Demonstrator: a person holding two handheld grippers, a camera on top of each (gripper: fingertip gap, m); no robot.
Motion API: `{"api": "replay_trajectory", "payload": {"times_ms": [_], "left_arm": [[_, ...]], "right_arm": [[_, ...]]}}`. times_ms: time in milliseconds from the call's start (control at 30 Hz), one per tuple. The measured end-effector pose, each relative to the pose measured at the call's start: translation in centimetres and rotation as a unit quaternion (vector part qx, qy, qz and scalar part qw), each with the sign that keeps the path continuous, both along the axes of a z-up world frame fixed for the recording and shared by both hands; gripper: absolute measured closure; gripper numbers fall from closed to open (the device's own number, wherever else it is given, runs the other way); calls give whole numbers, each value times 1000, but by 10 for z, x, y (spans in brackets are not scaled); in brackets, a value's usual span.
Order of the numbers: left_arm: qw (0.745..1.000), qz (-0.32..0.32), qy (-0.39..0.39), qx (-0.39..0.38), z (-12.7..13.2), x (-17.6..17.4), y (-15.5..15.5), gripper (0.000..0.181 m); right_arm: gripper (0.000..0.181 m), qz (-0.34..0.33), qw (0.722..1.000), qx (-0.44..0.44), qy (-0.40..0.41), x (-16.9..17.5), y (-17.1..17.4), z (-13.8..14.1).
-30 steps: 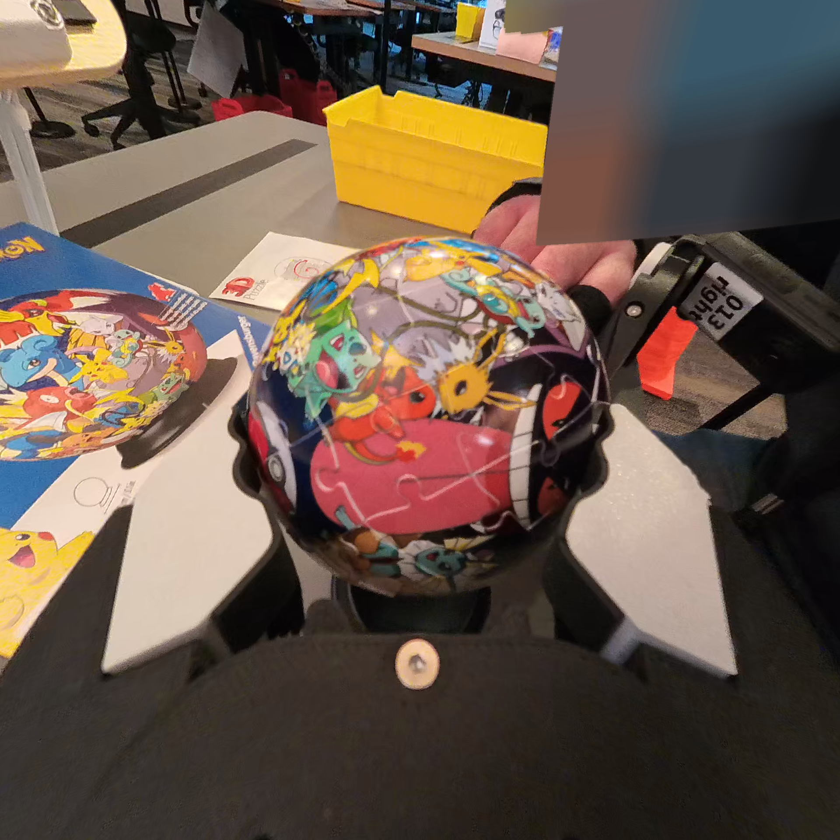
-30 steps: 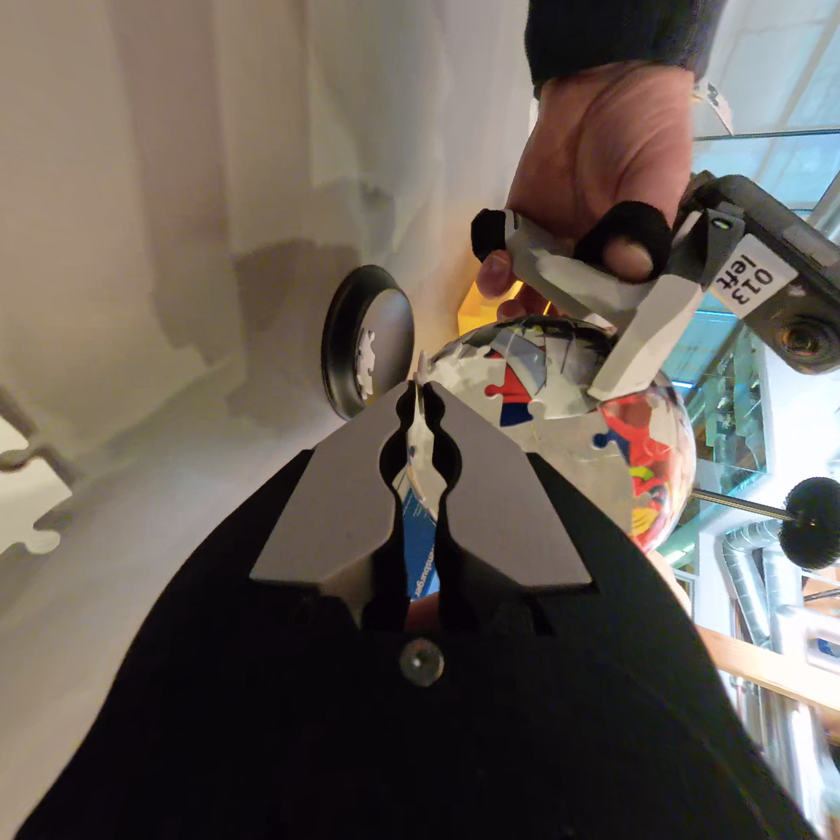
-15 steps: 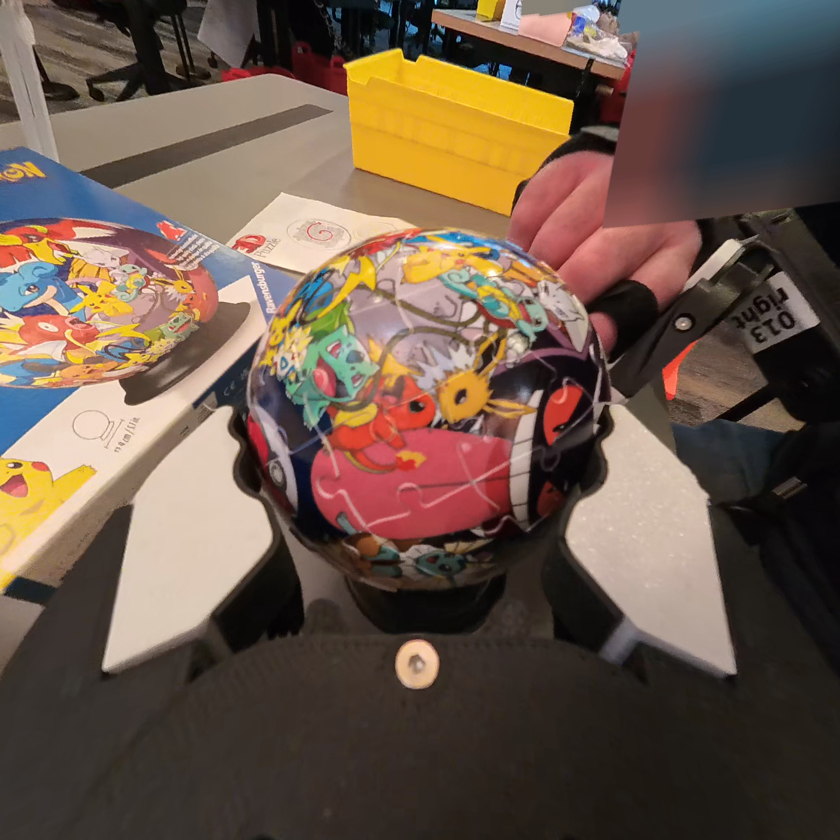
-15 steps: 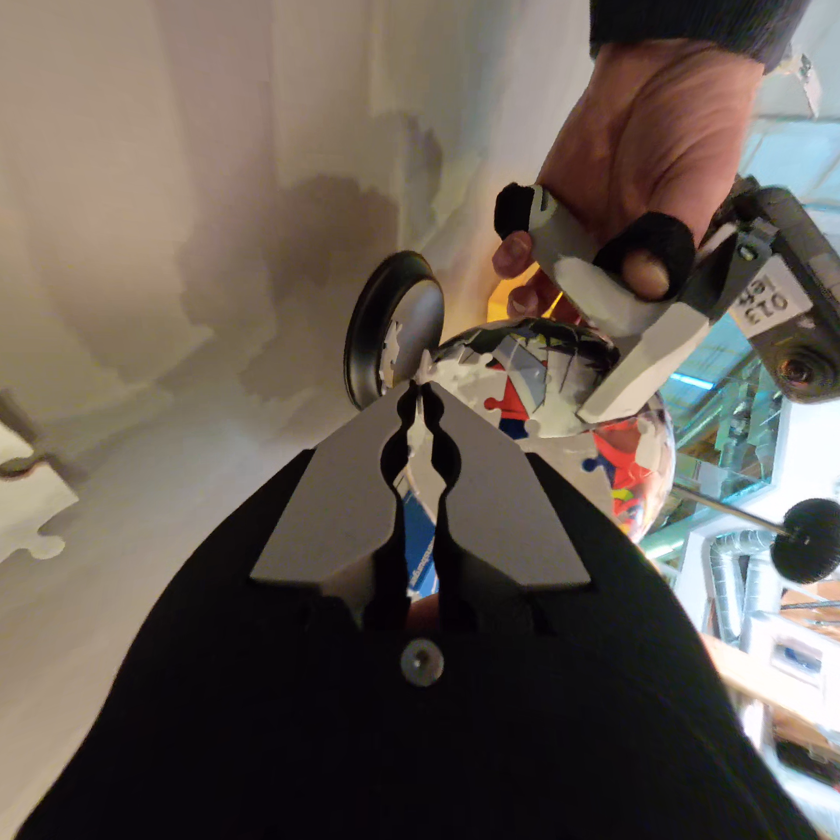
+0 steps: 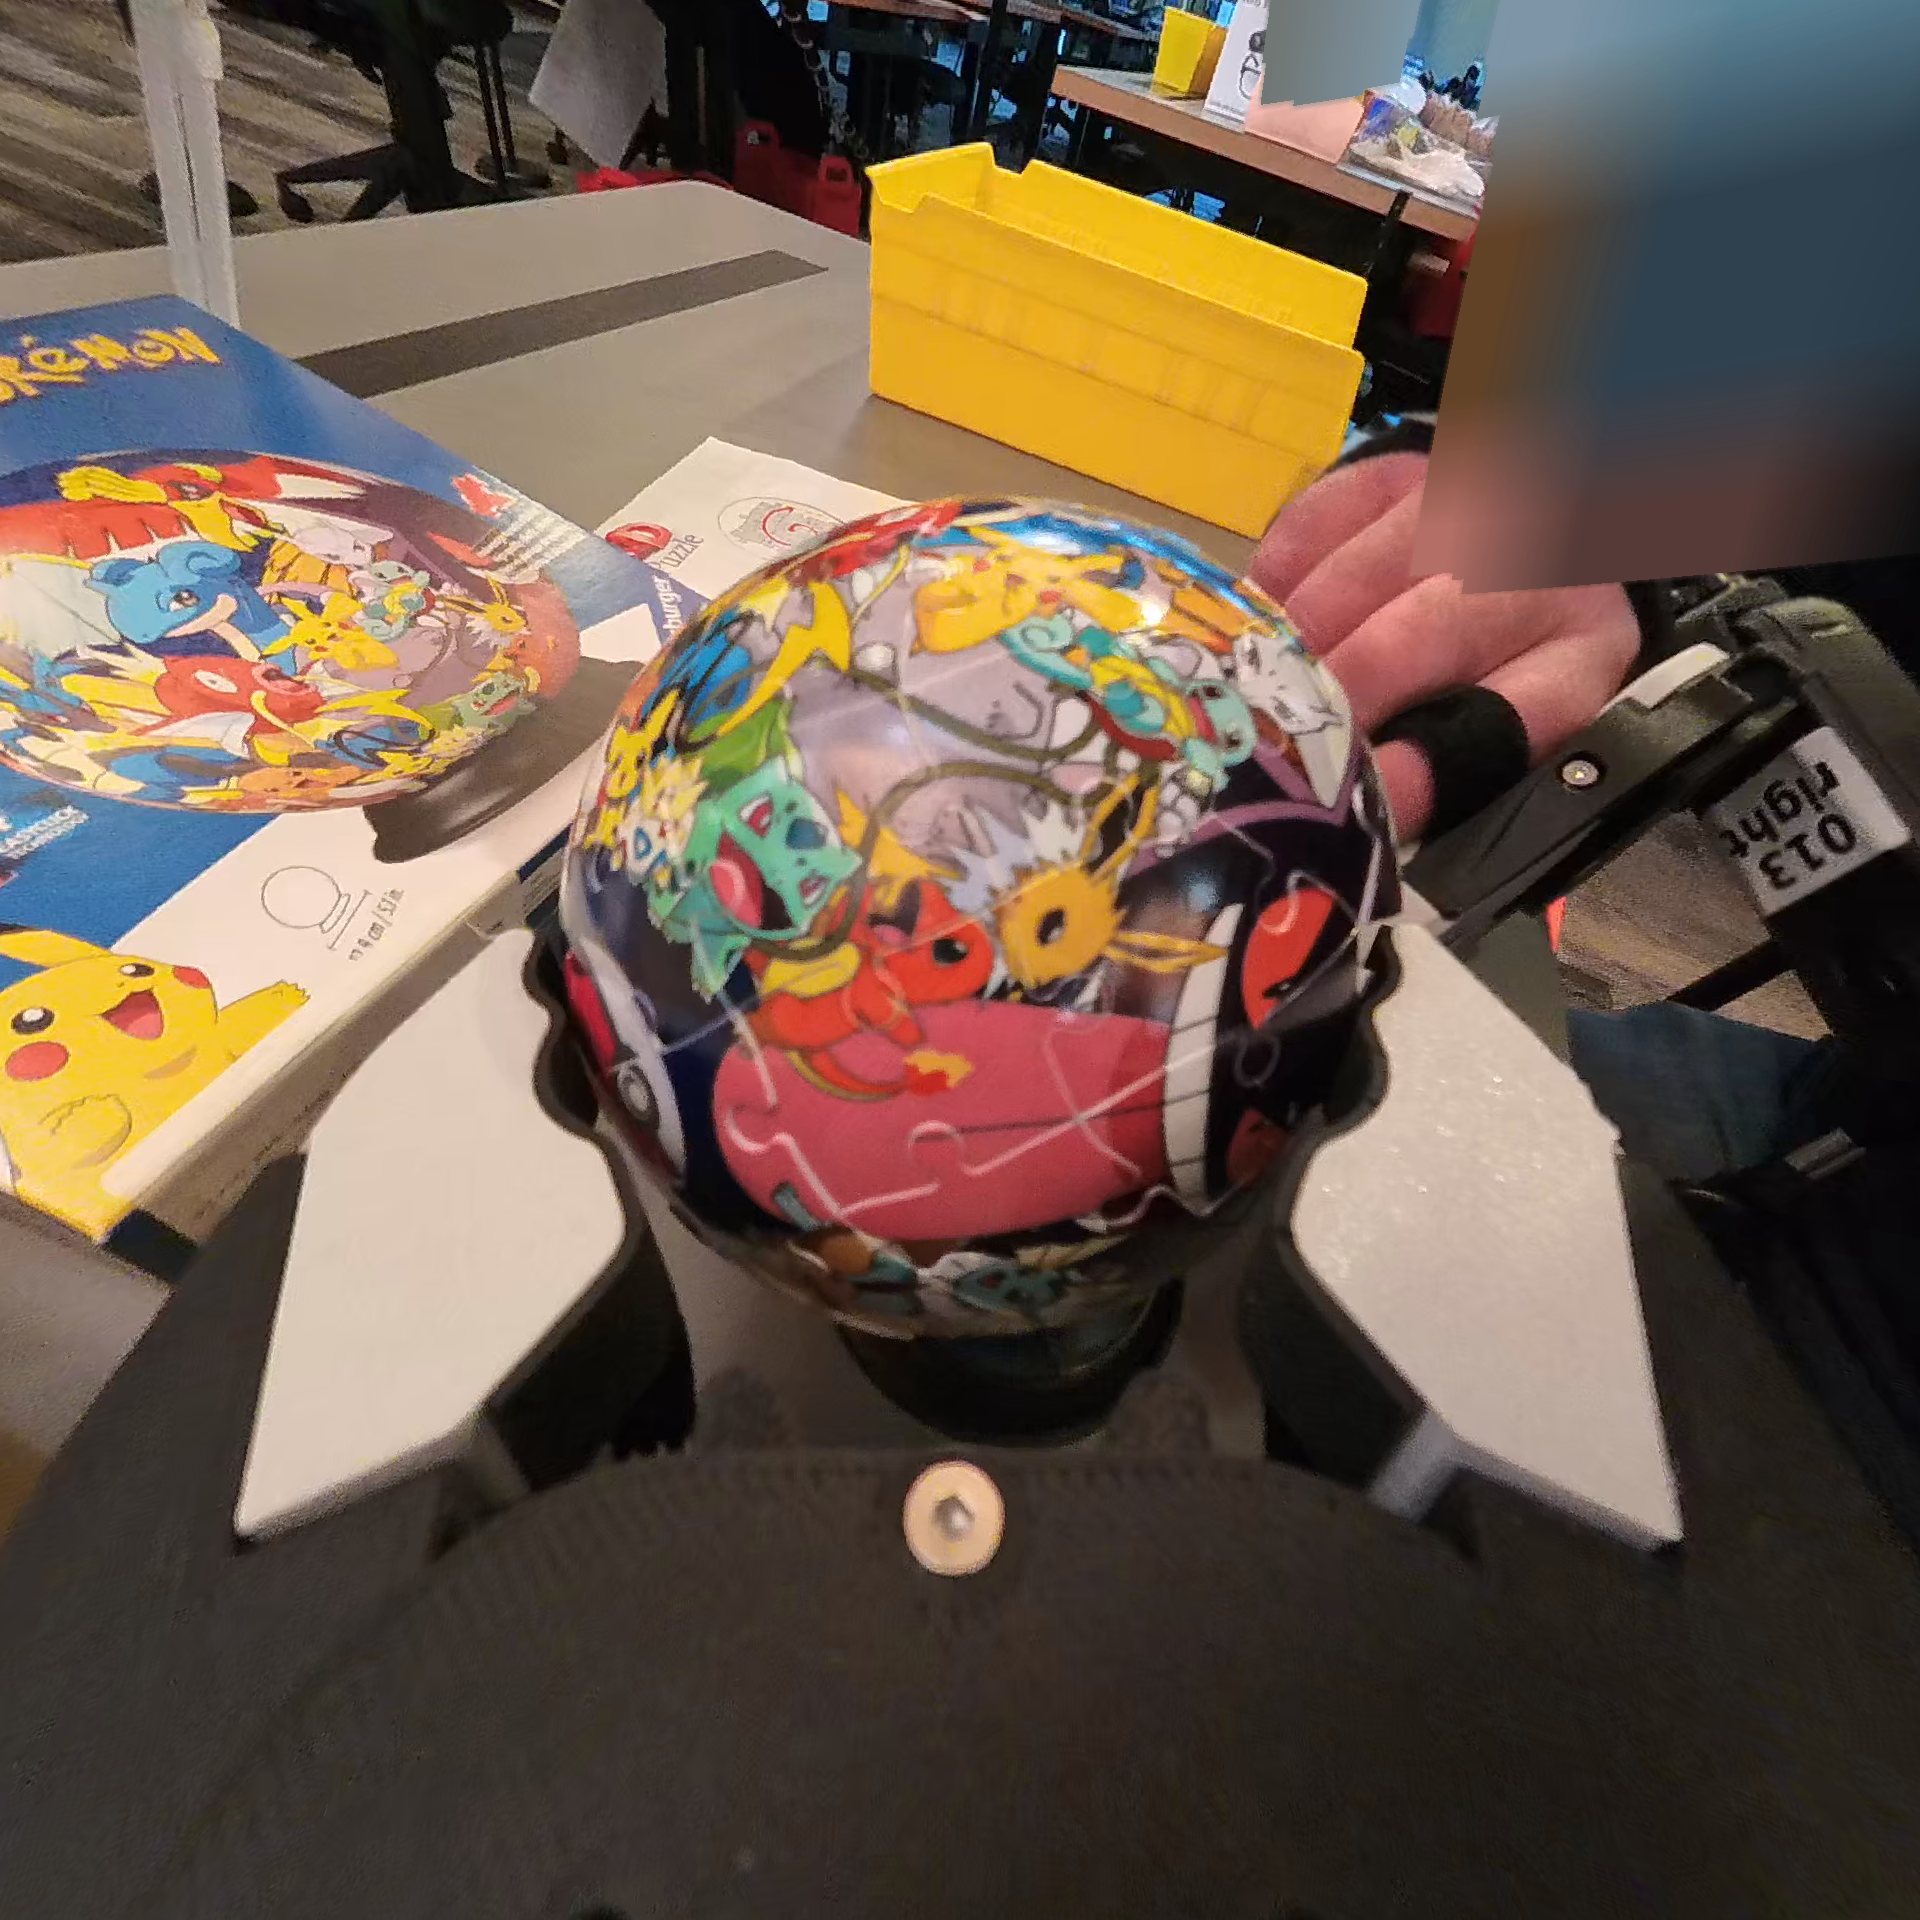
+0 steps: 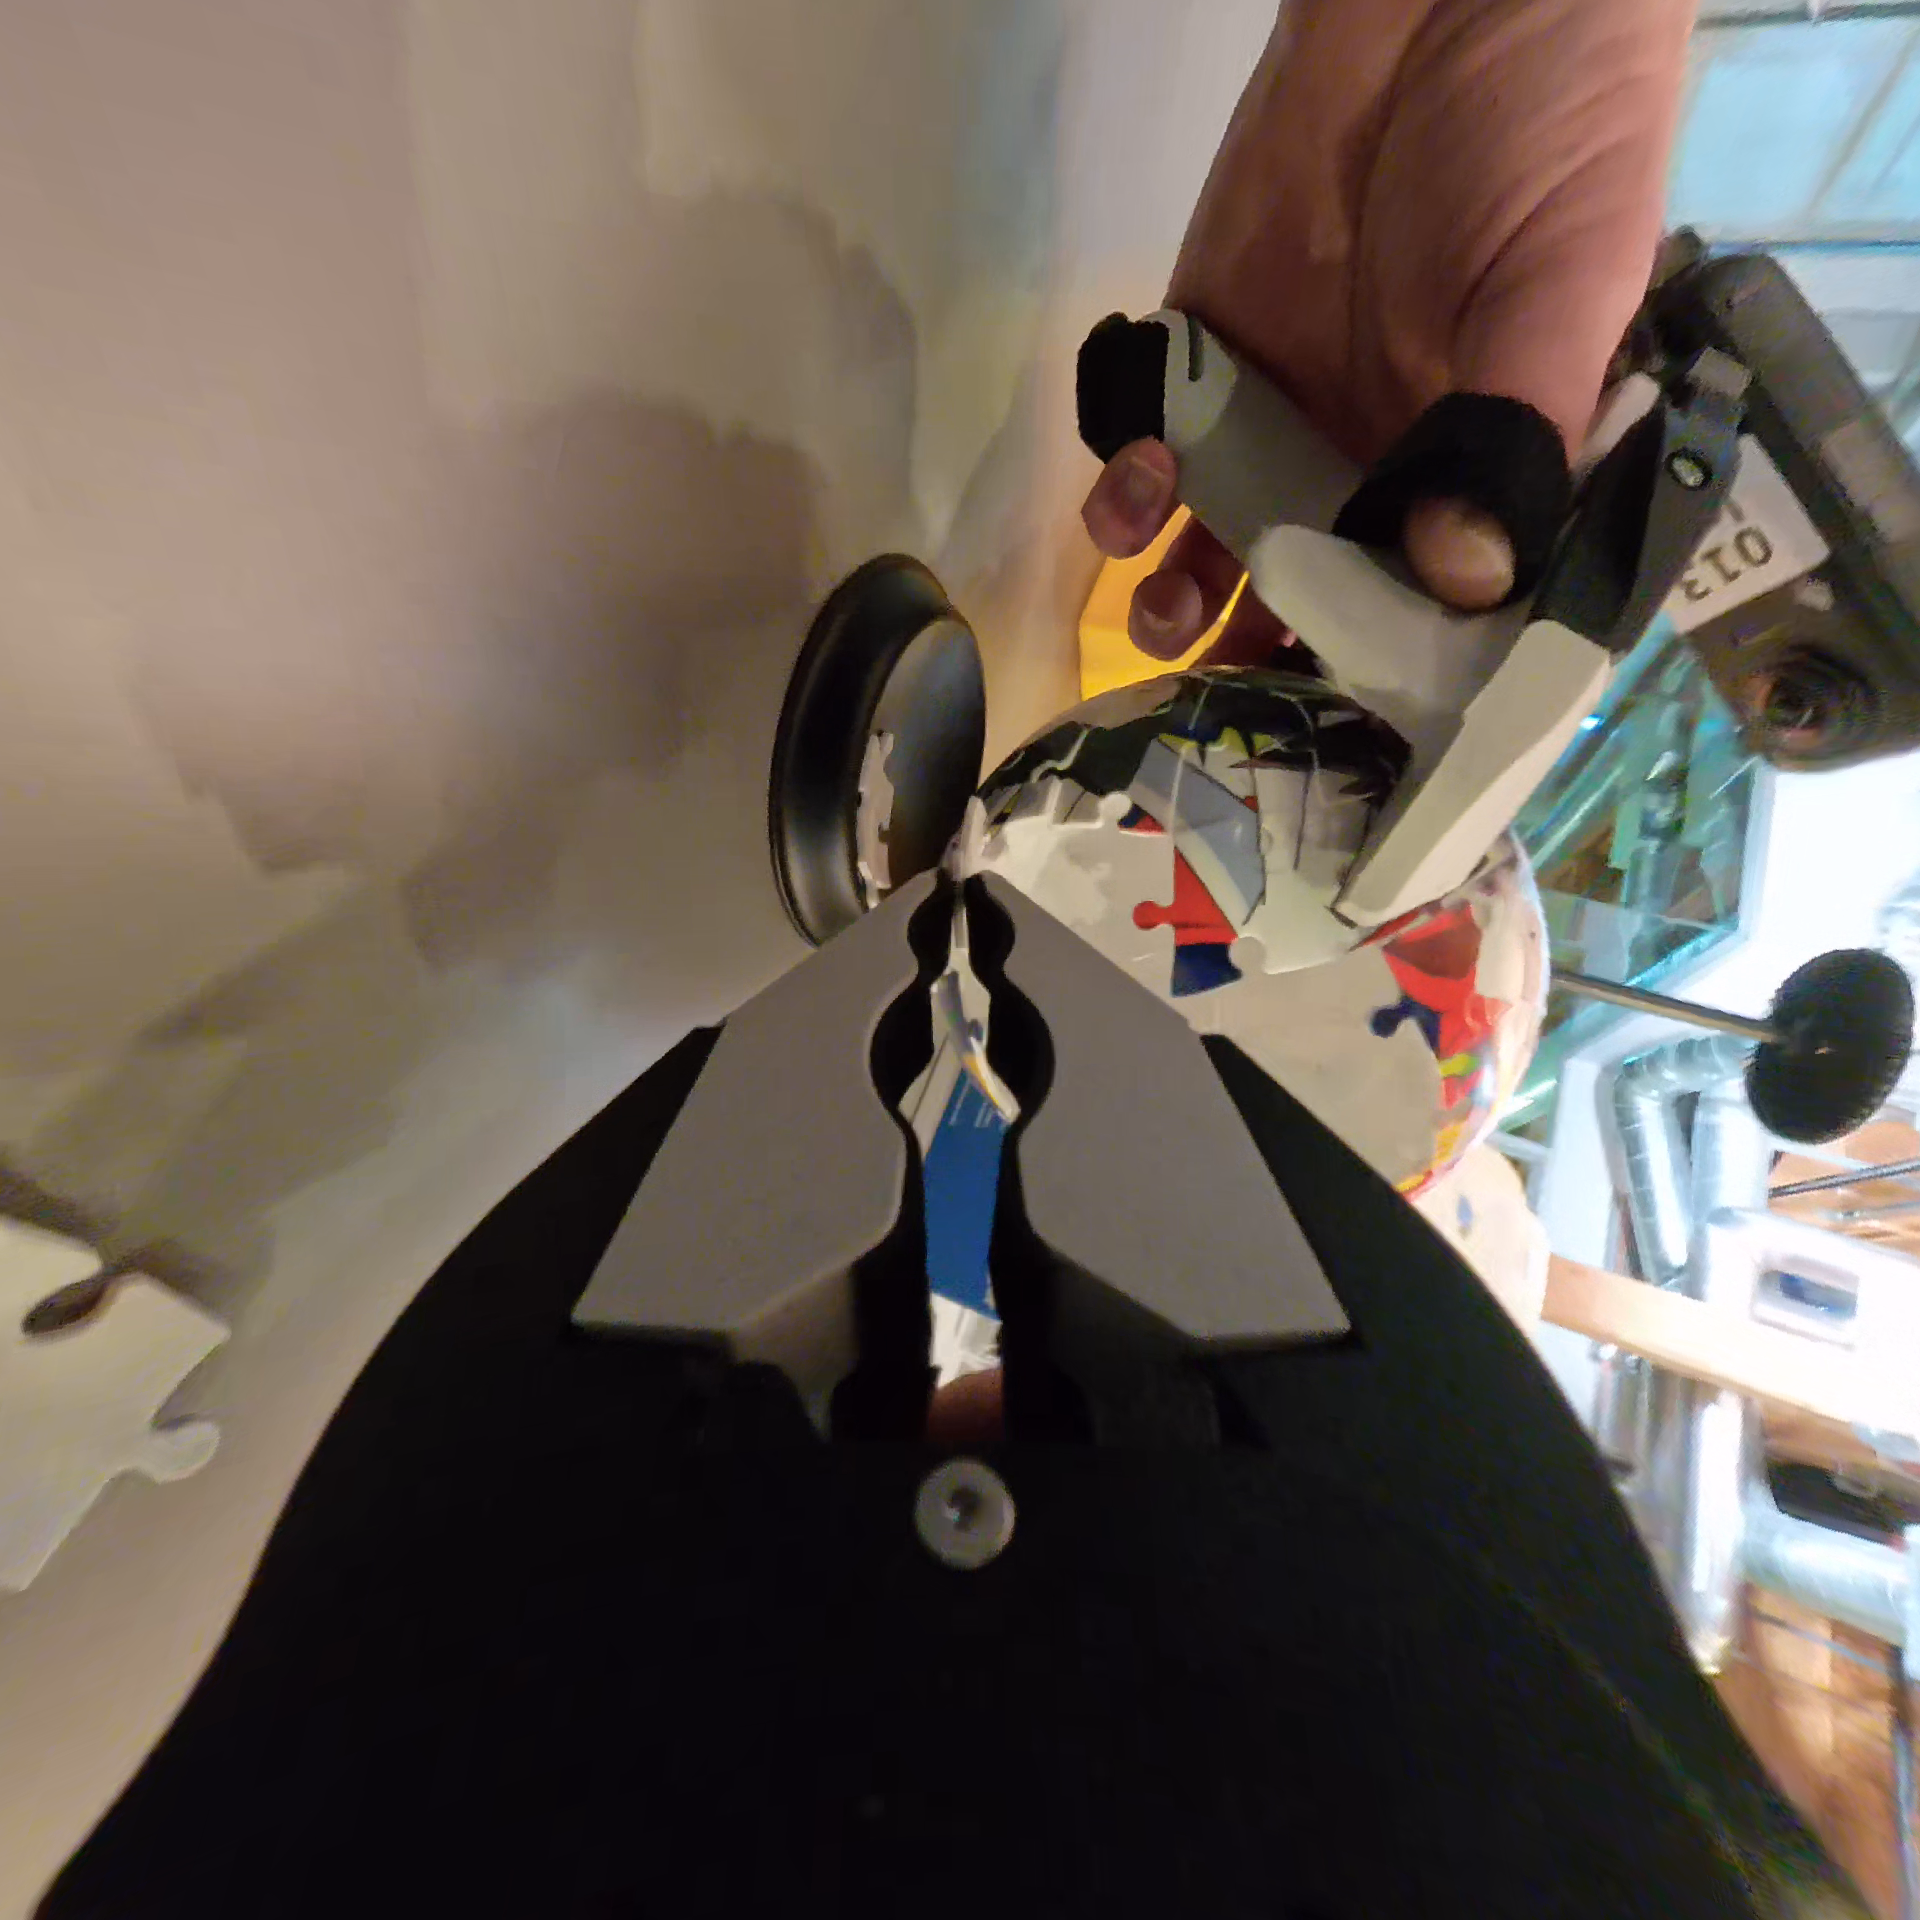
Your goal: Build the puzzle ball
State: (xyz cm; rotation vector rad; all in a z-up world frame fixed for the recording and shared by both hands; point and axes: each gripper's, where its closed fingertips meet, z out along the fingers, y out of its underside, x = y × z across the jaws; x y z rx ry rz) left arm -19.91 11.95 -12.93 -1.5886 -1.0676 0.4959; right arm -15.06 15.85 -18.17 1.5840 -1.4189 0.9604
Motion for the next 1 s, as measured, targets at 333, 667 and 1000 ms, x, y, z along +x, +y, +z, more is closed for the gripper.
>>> {"api": "replay_trajectory", "payload": {"times_ms": [333, 667, 1000], "left_arm": [[1000, -6, -21, -14, -6, 1, 2, 44], [1000, -2, -5, -10, 0, 3, 0, 46], [1000, 4, 10, -23, -1, 8, 3, 46]], "right_arm": [[181, 67, 995, 13, 75, -5, 3, -1], [161, -70, 974, 50, -208, -20, 19, 13], [162, -231, 752, 171, -594, -27, 26, -1]]}}
